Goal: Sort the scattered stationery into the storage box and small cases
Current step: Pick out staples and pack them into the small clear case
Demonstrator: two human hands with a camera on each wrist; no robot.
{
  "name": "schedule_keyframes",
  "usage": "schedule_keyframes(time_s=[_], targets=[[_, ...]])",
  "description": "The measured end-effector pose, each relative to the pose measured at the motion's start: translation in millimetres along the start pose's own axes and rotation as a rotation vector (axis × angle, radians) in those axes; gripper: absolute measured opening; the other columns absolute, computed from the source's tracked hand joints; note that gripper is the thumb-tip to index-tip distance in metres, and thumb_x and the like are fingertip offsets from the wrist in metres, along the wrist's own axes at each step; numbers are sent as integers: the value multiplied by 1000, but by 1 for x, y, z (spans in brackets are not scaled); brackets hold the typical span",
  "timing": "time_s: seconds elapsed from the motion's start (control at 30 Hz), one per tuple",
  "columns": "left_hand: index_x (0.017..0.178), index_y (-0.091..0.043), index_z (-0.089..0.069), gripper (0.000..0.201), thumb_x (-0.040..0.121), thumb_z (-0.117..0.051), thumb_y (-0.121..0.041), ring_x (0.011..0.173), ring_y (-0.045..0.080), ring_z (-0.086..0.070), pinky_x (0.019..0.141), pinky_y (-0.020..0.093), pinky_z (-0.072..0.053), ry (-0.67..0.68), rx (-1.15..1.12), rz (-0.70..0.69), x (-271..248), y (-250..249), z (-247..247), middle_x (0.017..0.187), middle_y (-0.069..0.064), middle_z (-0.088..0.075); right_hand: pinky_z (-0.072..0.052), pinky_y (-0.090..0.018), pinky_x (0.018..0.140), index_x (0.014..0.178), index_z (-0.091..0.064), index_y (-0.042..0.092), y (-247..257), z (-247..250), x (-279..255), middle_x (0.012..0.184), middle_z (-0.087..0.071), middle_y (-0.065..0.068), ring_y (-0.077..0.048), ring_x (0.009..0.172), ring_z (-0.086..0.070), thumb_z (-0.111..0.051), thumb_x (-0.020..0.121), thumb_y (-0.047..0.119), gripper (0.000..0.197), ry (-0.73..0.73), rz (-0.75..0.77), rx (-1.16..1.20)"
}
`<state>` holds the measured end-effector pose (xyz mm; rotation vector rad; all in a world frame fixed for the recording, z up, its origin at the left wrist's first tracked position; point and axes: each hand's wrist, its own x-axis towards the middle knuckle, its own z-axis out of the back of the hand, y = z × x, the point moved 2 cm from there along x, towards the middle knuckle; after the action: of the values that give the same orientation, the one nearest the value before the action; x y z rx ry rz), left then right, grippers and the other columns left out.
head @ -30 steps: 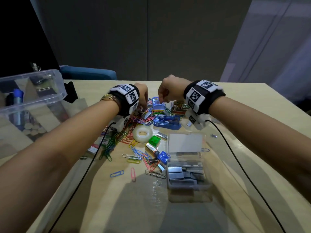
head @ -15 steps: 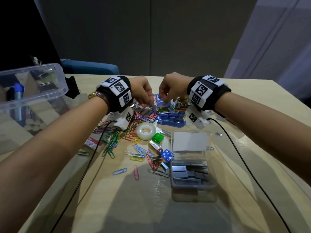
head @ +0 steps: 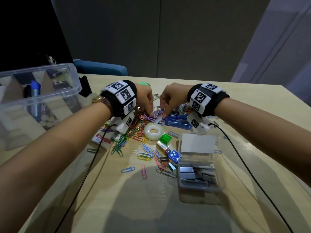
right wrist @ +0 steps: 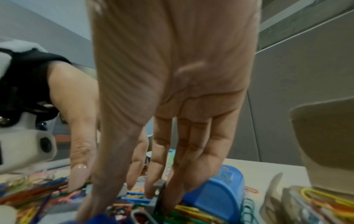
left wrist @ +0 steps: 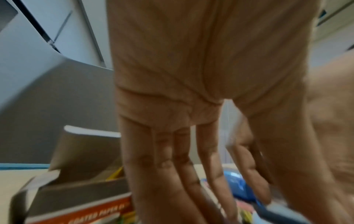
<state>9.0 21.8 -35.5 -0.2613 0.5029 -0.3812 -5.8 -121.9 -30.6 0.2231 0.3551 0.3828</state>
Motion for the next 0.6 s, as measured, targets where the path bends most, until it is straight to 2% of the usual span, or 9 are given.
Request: schedule_keyframes(time_s=[0.13,0.23,0.27,0.33,0.4,0.43,0.47,0.53,0.6], targets=[[98,-6,-73,31,74,-83,-22,77,16,-65,63,22,-56,-32,-24,-49,5,0,-7,89,9,-73,-59,-31,71,84,-75,17,4,-1,3,74,-70,2,-10,61,-59,-91,61,37,34,6,11,-74],[87,-7,-73,12,77,-79,-11,71,16,-63,67,26,-55,-20,-6,-79,5,4,-2,84,10,-71,-56,-35,80,80,-75,23,0,1,1,77,-73,4,-19,78,-66,-89,64,32,23,3,34,-111],[80,-10,-72,8,77,-79,-9,70,17,-62,67,28,-55,-36,-3,-85,6,7,-1,81,9,-70,-54,-34,80,81,-75,24,-2,1,-1,80,-73,4,-19,82,-67,-89,65,31,22,-8,46,-116],[72,-16,-71,14,73,-82,-9,69,17,-63,59,25,-55,-80,-1,-83,7,12,1,80,9,-70,-49,-21,72,87,-76,26,-3,2,-4,85,-72,5,-13,80,-64,-89,65,33,26,-50,98,-127],[77,-17,-73,15,70,-84,-11,68,16,-62,57,23,-53,-110,-18,-73,6,15,2,81,9,-70,-41,-9,61,89,-76,28,-1,1,-6,82,-69,9,0,69,-57,-88,65,37,28,-60,152,-124],[83,-18,-74,16,71,-84,-14,69,16,-61,60,24,-53,-106,-31,-68,5,16,2,82,7,-69,-40,-9,60,86,-76,29,1,0,-6,78,-68,12,4,65,-56,-88,65,38,26,-39,163,-117],[89,-18,-75,18,72,-84,-18,70,14,-60,64,25,-52,-91,-39,-65,5,16,3,82,5,-68,-42,-12,64,83,-75,30,2,-2,-5,73,-67,14,6,63,-55,-88,65,38,24,-9,163,-110],[94,-19,-75,22,75,-82,-28,75,12,-59,69,25,-50,-62,-28,-63,5,14,1,82,0,-67,-49,-23,71,79,-74,28,6,-8,-3,68,-66,14,3,62,-56,-88,65,36,21,37,153,-109],[90,-21,-75,21,74,-81,-34,80,11,-56,77,29,-49,-65,-8,-64,6,11,-2,83,-2,-66,-51,-29,75,75,-72,27,10,-11,-1,68,-66,12,-3,64,-57,-88,67,32,19,57,165,-116]])
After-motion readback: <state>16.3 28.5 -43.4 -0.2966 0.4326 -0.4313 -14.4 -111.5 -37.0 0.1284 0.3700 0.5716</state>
